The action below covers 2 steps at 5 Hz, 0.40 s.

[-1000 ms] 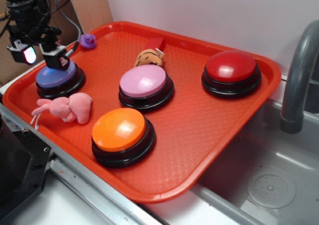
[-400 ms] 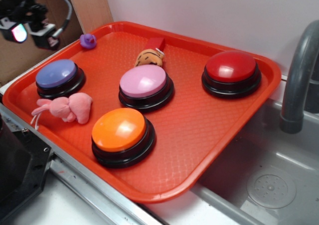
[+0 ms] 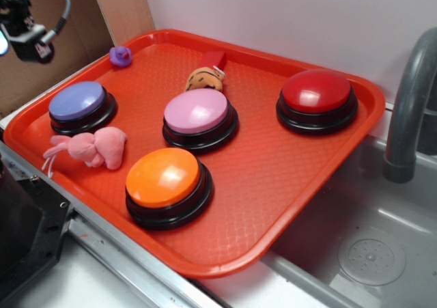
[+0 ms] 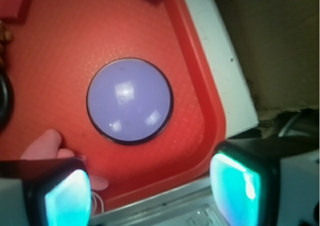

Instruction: Push the purple button.

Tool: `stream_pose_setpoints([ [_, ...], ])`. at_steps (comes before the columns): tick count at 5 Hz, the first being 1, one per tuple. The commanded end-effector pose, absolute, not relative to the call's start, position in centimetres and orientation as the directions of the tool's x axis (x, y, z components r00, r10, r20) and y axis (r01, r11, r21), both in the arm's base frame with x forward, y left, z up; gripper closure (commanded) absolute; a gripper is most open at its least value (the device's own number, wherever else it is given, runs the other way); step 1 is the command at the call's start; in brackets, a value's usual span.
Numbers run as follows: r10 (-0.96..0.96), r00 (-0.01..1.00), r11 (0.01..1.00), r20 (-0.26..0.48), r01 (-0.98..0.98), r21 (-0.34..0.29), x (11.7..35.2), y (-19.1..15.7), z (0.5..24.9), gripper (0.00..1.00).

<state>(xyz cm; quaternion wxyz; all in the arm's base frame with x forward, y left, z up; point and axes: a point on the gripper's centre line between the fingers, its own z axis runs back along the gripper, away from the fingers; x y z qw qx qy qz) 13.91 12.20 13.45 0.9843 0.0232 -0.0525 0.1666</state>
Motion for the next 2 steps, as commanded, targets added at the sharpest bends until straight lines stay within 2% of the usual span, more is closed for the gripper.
stream_pose_setpoints([
  [1,0.350,0.913,0.926,0.209,-0.371,0.066,13.09,13.31,17.83,0.00],
  [2,0.361,0.901,0.926,0.241,-0.377,0.023,12.47,13.47,18.36,0.00],
])
